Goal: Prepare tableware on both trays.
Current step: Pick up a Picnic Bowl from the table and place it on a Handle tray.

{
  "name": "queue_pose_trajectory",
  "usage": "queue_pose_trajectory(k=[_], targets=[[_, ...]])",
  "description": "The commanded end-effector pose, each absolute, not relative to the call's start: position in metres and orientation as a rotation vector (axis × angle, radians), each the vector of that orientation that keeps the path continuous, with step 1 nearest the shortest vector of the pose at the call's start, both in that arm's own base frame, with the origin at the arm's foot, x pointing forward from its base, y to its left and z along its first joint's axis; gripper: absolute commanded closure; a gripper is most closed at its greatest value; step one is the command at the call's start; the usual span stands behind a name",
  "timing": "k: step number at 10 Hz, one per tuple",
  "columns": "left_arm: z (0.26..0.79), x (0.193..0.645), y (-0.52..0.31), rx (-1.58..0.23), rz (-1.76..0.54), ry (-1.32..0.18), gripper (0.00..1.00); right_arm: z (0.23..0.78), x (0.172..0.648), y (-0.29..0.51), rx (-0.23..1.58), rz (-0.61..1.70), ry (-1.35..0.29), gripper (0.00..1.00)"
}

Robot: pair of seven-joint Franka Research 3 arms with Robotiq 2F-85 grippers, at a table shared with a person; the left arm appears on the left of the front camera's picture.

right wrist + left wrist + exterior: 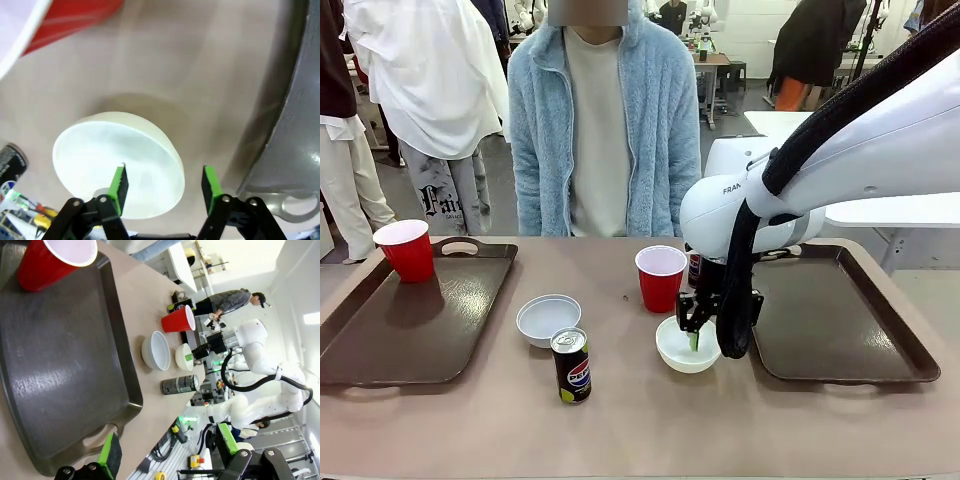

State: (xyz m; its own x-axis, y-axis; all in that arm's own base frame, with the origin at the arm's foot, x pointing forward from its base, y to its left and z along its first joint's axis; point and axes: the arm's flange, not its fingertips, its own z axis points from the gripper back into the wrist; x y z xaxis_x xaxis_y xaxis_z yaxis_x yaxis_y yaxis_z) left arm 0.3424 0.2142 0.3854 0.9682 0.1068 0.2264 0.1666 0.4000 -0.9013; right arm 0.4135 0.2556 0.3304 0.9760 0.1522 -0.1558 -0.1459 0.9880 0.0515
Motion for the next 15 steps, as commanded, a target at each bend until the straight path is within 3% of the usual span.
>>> queue_pose_trajectory(k=[1,2,8,11,15], targets=[[0.389,0.343,0.216,-1.18,-0.03,-0.274,0.0,0.333,0.42,0.252,0.032,0.175,0.173,0.65],[0.389,0.343,0.216,-1.18,-0.03,-0.274,0.0,0.336,0.419,0.253,0.04,0.179,0.169,1.0],[0.389,0.343,0.216,-1.18,-0.03,-0.274,0.0,0.347,0.419,0.247,0.075,0.191,0.157,1.0],[0.389,0.343,0.216,-1.18,-0.03,-0.274,0.0,0.409,0.403,0.237,0.057,0.207,0.148,1.0],[0.389,0.343,0.216,-1.18,-0.03,-0.274,0.0,0.454,0.424,0.171,0.055,0.163,0.121,1.0]])
